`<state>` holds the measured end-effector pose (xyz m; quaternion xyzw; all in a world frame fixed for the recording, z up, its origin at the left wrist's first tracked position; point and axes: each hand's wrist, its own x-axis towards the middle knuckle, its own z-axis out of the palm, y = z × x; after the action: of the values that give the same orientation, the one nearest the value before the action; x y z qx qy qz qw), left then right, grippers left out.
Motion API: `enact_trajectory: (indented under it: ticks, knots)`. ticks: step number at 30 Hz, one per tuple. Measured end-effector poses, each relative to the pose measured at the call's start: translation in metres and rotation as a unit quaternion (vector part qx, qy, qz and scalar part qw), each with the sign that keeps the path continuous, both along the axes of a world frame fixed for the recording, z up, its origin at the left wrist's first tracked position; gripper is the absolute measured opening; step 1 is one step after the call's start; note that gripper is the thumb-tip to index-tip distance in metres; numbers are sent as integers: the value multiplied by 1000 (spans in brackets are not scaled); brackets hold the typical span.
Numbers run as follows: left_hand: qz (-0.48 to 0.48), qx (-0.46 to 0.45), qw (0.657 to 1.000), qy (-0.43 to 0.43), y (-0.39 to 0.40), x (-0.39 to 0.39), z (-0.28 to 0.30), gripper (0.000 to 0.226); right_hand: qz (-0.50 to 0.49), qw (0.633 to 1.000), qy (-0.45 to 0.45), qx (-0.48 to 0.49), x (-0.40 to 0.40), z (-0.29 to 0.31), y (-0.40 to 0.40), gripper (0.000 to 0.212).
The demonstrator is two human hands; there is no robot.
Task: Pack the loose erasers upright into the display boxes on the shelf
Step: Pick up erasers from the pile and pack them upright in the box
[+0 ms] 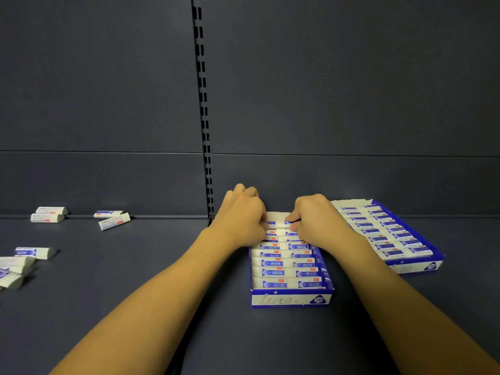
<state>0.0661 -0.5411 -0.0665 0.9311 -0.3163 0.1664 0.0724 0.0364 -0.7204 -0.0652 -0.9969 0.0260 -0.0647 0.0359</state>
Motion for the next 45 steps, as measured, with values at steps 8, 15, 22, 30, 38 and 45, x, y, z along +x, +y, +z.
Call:
enact_trajectory:
  ticks: [8, 15, 22, 30, 38, 45]
  knots:
    - [10, 5, 1000, -16, -2, 0, -2, 29, -25, 999, -5, 37, 7, 8, 4, 35]
    - [9, 3, 1000, -20, -1, 1, -3, 29, -4, 1000, 6, 22, 9, 12, 4, 36]
    - [5, -21, 999, 30, 2, 6, 0, 29, 13, 998, 27, 58, 2, 20, 2, 33]
    - [-8, -83, 990, 117, 16, 10, 4, 24, 30, 983, 21, 181, -10, 20, -11, 30]
    - [-12, -111, 989, 94, 14, 7, -1, 15, 38, 984, 2, 176, -9, 15, -10, 23]
    - [-2, -109, 991, 80, 11, 6, -3, 12, 7, 986, 14, 166, -5, 16, -3, 15]
